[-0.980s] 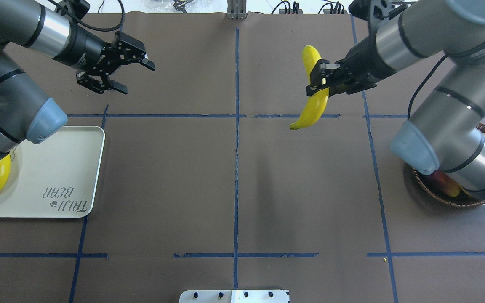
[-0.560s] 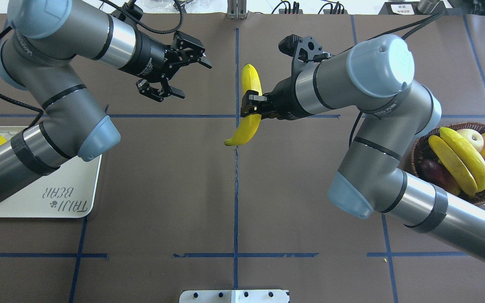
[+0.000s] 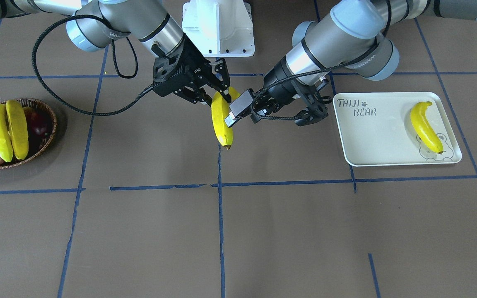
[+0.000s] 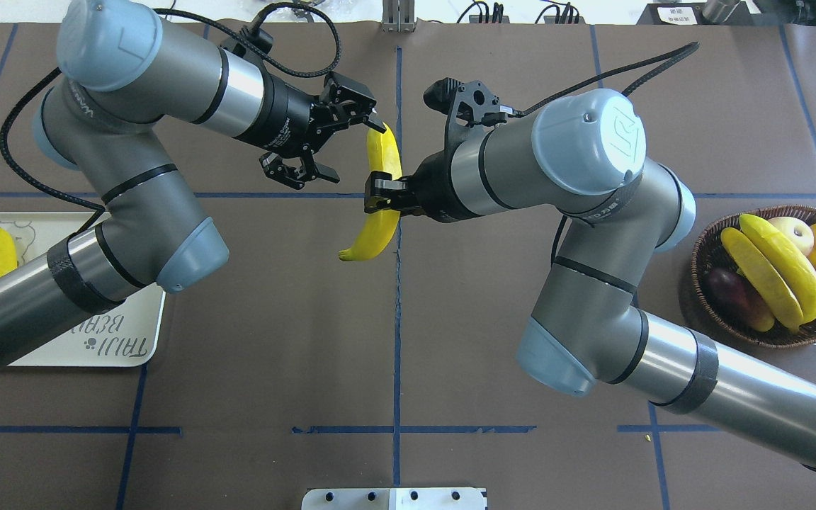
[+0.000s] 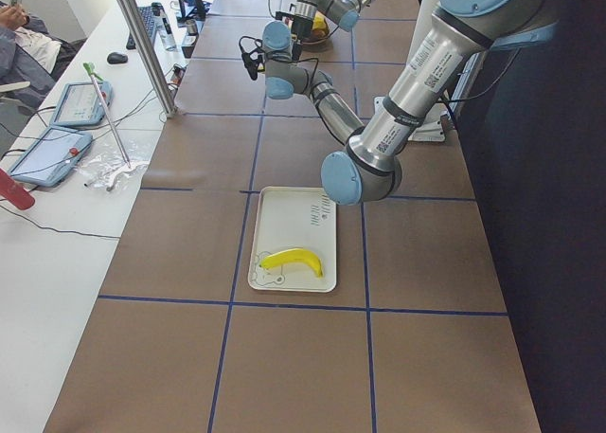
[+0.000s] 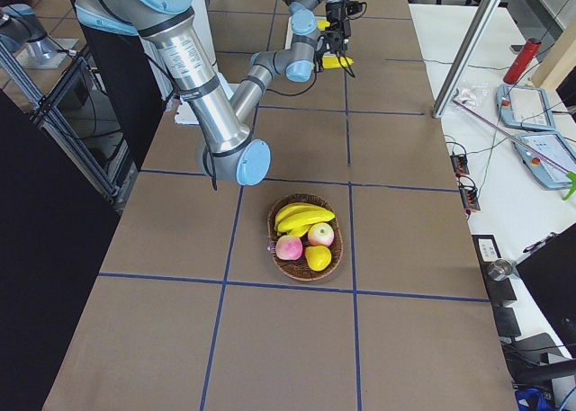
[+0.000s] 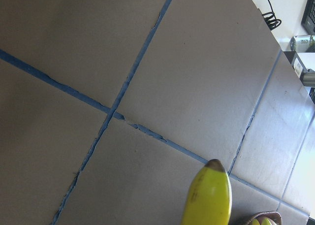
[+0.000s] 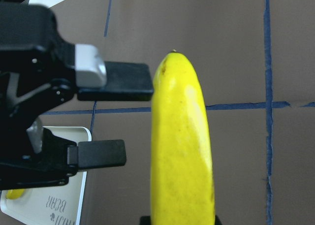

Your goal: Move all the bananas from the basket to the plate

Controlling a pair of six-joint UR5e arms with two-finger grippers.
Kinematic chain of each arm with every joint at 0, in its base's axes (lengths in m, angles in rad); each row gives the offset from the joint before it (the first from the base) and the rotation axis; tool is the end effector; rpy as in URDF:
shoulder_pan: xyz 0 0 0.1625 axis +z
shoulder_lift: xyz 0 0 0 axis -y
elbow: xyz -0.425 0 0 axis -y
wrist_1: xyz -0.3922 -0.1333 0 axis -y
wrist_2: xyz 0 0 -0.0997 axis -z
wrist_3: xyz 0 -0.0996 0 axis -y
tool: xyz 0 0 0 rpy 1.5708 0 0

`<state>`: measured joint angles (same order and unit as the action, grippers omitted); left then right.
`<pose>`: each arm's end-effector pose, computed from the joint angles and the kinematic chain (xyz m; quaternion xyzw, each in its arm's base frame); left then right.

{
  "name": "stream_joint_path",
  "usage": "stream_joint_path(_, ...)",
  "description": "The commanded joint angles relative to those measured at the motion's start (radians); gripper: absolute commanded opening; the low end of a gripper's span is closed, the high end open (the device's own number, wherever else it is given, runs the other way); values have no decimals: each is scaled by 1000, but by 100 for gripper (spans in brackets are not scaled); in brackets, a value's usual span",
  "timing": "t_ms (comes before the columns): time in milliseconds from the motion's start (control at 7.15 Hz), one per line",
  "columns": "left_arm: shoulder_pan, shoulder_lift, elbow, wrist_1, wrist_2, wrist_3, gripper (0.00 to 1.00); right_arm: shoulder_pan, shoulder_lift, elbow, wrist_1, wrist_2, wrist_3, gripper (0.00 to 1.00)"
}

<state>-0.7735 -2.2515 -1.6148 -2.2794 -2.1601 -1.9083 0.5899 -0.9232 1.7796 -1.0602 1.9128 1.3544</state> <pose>0.4155 -0.5146 0.1454 -0.0778 0.6610 -0.2184 0.7136 -0.4641 -0.4309 0.1265 0.1228 -0.6242 0.0363 0.7707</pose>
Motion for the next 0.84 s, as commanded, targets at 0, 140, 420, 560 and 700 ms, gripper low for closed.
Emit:
stream_joint_path(0,22,-8,9,-3,0,3,100,-12,10,0,0,-3,0,4)
stream_joint_path(140,22,-10,10,-3,0,3,96,-13,11,0,0,-3,0,4)
stream_joint_path(420,23,-8,15,-2,0,3,80,-13,11,1,0,-3,0,6)
stream_joint_path(560,26,-10,15,-2,0,3,68,-13,11,1,0,-3,0,6)
stream_joint_path(700,28,-8,15,-2,0,5,59,-13,11,1,0,-3,0,8)
